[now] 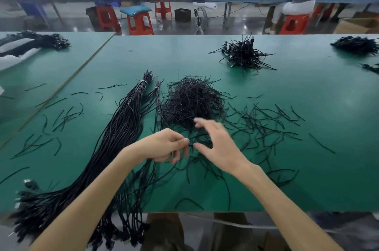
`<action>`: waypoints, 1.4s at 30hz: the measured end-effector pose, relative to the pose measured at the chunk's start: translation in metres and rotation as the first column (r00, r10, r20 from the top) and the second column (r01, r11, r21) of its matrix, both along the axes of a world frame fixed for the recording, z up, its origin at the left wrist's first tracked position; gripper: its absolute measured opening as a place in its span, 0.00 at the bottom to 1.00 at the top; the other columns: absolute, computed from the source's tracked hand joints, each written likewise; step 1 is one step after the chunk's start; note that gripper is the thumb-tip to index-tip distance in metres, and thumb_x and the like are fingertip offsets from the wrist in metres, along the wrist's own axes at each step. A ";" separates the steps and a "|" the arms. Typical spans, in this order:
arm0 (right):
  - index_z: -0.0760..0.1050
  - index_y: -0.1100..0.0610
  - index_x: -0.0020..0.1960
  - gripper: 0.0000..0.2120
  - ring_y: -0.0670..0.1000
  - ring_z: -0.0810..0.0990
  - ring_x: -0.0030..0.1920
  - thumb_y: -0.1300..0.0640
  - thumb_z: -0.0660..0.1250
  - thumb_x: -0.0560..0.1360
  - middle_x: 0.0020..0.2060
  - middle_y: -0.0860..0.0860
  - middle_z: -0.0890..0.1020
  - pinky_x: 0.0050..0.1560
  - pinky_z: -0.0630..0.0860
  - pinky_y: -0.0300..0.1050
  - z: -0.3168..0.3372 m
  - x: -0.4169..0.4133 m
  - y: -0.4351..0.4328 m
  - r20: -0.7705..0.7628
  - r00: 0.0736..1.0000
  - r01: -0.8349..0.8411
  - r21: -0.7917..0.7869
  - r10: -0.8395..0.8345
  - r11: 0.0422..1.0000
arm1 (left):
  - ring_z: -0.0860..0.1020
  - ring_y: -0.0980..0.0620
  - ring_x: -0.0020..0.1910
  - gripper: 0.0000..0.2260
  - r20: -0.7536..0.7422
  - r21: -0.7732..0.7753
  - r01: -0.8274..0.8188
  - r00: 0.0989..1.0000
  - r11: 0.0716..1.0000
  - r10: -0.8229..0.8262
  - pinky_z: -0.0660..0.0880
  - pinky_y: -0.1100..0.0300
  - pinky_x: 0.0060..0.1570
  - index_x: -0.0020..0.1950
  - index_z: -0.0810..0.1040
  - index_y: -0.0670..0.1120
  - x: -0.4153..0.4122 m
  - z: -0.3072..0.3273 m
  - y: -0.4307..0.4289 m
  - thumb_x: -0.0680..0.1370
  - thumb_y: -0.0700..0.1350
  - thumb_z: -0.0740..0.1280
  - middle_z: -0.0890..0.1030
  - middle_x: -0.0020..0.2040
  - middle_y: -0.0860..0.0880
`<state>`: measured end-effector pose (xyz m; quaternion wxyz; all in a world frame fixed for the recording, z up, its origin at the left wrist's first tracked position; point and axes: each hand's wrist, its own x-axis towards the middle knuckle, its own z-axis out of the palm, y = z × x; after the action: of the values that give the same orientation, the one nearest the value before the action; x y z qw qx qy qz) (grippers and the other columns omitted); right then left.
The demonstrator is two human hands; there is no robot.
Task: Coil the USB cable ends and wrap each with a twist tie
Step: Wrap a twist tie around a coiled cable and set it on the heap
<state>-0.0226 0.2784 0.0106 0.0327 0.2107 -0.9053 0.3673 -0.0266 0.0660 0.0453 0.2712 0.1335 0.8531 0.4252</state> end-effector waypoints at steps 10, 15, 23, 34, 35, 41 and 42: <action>0.81 0.59 0.46 0.15 0.47 0.72 0.30 0.67 0.57 0.82 0.26 0.43 0.76 0.47 0.78 0.53 -0.035 0.001 0.026 0.212 0.962 0.194 -0.083 -0.173 0.978 | 0.69 0.53 0.27 0.19 0.194 0.458 -0.096 0.981 0.884 0.006 0.69 0.64 0.30 0.66 0.81 0.42 -0.014 -0.025 -0.058 0.86 0.55 0.61 0.84 0.45 0.46; 0.82 0.55 0.47 0.14 0.48 0.75 0.32 0.62 0.60 0.84 0.27 0.47 0.75 0.52 0.79 0.47 -0.064 0.012 0.031 0.210 0.957 0.225 -0.112 -0.198 0.968 | 0.80 0.54 0.43 0.25 0.259 0.739 -0.283 0.957 0.611 0.130 0.79 0.60 0.49 0.75 0.74 0.45 -0.012 -0.051 -0.076 0.82 0.58 0.66 0.83 0.59 0.50; 0.82 0.56 0.58 0.11 0.49 0.78 0.52 0.61 0.61 0.84 0.49 0.42 0.83 0.57 0.74 0.44 -0.076 0.021 0.026 -0.033 0.988 0.151 0.071 -0.149 0.986 | 0.82 0.49 0.60 0.17 0.518 0.798 -0.584 0.791 0.150 0.327 0.75 0.54 0.63 0.59 0.84 0.49 0.002 -0.069 -0.009 0.81 0.58 0.62 0.83 0.58 0.47; 0.81 0.55 0.61 0.11 0.50 0.79 0.55 0.59 0.62 0.84 0.55 0.47 0.84 0.59 0.74 0.43 -0.078 0.020 0.024 -0.091 0.980 0.185 0.107 -0.176 0.977 | 0.56 0.53 0.28 0.24 0.299 0.762 -0.420 0.904 0.493 0.307 0.59 0.63 0.28 0.37 0.72 0.47 0.019 -0.038 0.015 0.83 0.64 0.59 0.60 0.30 0.52; 0.81 0.55 0.61 0.10 0.50 0.79 0.54 0.58 0.62 0.84 0.54 0.47 0.84 0.58 0.74 0.43 -0.077 0.020 0.025 -0.053 0.983 0.181 0.070 -0.178 0.981 | 0.59 0.52 0.27 0.27 0.156 0.654 -0.326 0.941 0.683 0.299 0.61 0.63 0.28 0.35 0.74 0.47 0.022 -0.037 0.013 0.82 0.66 0.59 0.63 0.29 0.52; 0.81 0.56 0.49 0.12 0.50 0.76 0.42 0.50 0.63 0.83 0.36 0.45 0.77 0.47 0.72 0.45 -0.047 0.013 0.023 0.020 0.999 0.034 -0.001 -0.034 0.999 | 0.82 0.62 0.36 0.19 -0.379 -0.214 -0.035 0.924 0.976 -0.050 0.79 0.60 0.43 0.44 0.83 0.54 0.036 -0.068 0.015 0.84 0.60 0.59 0.85 0.37 0.59; 0.81 0.55 0.47 0.13 0.48 0.75 0.41 0.49 0.62 0.83 0.35 0.44 0.76 0.46 0.72 0.43 -0.039 0.011 0.023 0.016 0.999 0.040 -0.030 -0.040 0.999 | 0.82 0.62 0.40 0.16 -0.410 -0.123 -0.124 0.910 0.985 0.063 0.79 0.56 0.46 0.48 0.84 0.53 0.035 -0.072 0.018 0.85 0.57 0.59 0.86 0.41 0.58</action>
<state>-0.0118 0.3018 -0.0288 0.0362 0.1892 -0.9040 0.3817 0.0080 0.0836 -0.0269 0.0772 0.1571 0.9250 0.3373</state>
